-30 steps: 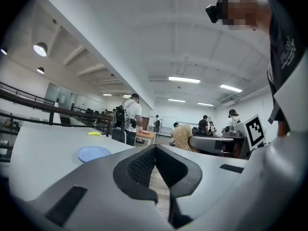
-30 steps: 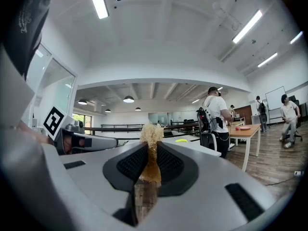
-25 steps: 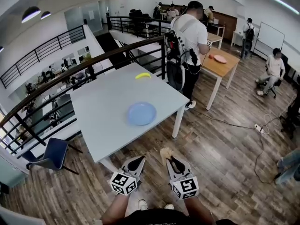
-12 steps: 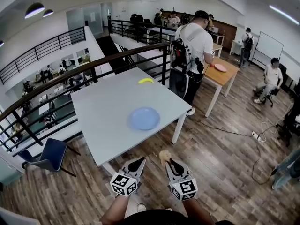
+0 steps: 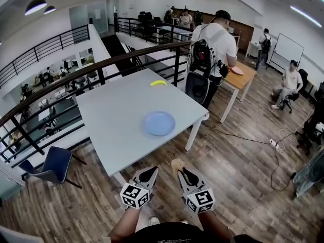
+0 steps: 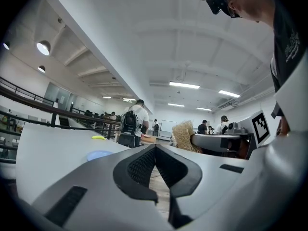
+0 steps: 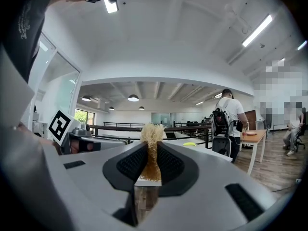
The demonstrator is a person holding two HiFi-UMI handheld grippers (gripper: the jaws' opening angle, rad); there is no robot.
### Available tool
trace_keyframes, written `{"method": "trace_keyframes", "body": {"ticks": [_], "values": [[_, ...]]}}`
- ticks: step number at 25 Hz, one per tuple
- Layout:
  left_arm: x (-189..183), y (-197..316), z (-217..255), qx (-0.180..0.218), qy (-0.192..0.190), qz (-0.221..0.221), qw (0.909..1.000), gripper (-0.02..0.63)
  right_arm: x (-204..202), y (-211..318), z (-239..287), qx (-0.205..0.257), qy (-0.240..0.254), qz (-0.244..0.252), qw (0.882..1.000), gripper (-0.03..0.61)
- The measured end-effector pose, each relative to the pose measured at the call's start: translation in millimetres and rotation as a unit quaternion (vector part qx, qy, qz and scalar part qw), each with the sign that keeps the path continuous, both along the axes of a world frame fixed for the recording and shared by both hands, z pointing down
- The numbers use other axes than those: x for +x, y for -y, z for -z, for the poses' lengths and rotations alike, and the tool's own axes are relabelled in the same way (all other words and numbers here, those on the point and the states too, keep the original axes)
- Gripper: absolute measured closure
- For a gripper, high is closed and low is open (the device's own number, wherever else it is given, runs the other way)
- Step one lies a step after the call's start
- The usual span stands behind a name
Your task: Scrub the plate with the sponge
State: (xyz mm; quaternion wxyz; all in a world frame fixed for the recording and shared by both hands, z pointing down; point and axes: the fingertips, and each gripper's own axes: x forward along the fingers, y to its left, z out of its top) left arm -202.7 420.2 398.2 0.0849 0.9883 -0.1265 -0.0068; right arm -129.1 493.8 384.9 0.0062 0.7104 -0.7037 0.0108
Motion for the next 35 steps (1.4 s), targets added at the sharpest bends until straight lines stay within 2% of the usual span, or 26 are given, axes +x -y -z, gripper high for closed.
{"method": "trace_keyframes", "body": {"ticks": [7,16,24,35], "values": [[-22.8,12.5,-5.8,-0.004,0.000,-0.001,1.0000,0.600,-19.8,8.6,-7.9,-0.009,0.002,-0.008,1.000,0.511],[-23.1,26.4,-13.4,-0.010,0.008,0.000,0.9999,0.600,-15.5,21.3,-11.5,-0.009,0.007,-0.015,1.000,0.511],[5.1,55.2,-8.7,-0.003,0.016,0.008,0.9998,0.600,14.0,52.5,-7.2,-0.003,0.009,-0.004,1.000,0.511],[79.9,84.0,-8.0,0.016,0.031,0.017,0.9993,0.600,91.1,84.7,-4.1,0.002,0.007,0.011,1.000,0.511]]}}
